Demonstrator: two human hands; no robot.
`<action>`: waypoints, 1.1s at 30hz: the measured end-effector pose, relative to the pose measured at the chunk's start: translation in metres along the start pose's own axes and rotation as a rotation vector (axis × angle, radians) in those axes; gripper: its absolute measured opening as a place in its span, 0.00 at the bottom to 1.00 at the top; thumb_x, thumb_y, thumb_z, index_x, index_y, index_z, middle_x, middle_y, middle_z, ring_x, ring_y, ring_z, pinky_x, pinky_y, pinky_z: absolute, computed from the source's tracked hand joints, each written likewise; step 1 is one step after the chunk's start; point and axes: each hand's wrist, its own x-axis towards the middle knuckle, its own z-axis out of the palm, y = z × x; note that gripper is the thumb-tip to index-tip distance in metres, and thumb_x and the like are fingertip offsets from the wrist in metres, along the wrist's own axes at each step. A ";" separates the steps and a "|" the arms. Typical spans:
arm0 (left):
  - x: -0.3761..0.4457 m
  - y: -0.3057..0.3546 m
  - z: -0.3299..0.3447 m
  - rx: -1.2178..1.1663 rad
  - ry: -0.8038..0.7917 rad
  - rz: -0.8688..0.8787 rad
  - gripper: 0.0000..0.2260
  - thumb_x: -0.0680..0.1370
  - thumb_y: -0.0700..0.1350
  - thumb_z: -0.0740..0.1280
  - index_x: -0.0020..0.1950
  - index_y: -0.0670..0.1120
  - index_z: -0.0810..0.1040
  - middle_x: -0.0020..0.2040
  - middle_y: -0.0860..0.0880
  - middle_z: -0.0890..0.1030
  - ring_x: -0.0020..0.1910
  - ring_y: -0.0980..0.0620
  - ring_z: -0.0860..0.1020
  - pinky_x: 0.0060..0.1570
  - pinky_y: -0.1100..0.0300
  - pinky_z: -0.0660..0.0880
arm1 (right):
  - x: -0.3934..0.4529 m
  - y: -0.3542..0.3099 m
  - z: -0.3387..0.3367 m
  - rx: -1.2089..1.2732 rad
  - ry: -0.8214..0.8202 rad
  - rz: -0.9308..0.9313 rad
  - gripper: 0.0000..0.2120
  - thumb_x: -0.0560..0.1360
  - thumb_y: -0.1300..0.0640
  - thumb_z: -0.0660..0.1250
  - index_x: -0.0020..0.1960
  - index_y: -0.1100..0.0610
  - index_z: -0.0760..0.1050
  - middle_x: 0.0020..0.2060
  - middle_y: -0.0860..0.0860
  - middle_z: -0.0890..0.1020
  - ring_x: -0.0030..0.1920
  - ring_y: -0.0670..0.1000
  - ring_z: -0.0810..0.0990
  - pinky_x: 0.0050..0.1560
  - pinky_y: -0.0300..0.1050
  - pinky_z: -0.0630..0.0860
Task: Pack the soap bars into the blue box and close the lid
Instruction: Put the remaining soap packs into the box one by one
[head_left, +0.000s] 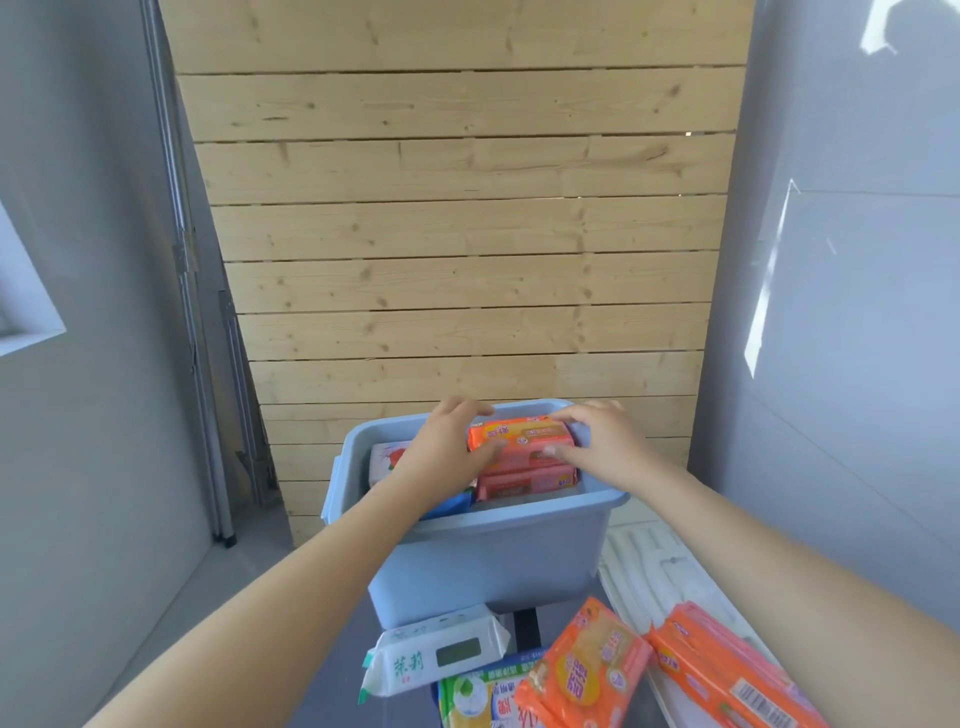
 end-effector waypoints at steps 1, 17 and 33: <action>-0.007 0.007 -0.005 -0.029 0.055 0.009 0.16 0.75 0.50 0.68 0.62 0.50 0.75 0.61 0.51 0.72 0.51 0.53 0.75 0.51 0.65 0.67 | -0.009 -0.003 -0.002 0.041 0.071 -0.004 0.18 0.71 0.49 0.70 0.60 0.51 0.78 0.56 0.51 0.80 0.61 0.55 0.70 0.58 0.43 0.63; -0.174 0.082 0.056 0.143 -0.350 -0.283 0.22 0.76 0.58 0.61 0.67 0.50 0.69 0.61 0.45 0.72 0.60 0.43 0.73 0.58 0.53 0.71 | -0.173 0.008 0.020 0.223 -0.291 0.273 0.17 0.75 0.51 0.64 0.64 0.50 0.74 0.62 0.47 0.79 0.62 0.48 0.75 0.54 0.37 0.68; -0.196 0.046 0.030 -0.622 0.001 -0.818 0.16 0.72 0.51 0.72 0.54 0.42 0.79 0.46 0.45 0.84 0.42 0.48 0.84 0.40 0.55 0.81 | -0.185 -0.019 0.034 0.657 -0.263 0.489 0.21 0.69 0.57 0.74 0.61 0.59 0.77 0.48 0.49 0.85 0.43 0.44 0.83 0.37 0.32 0.75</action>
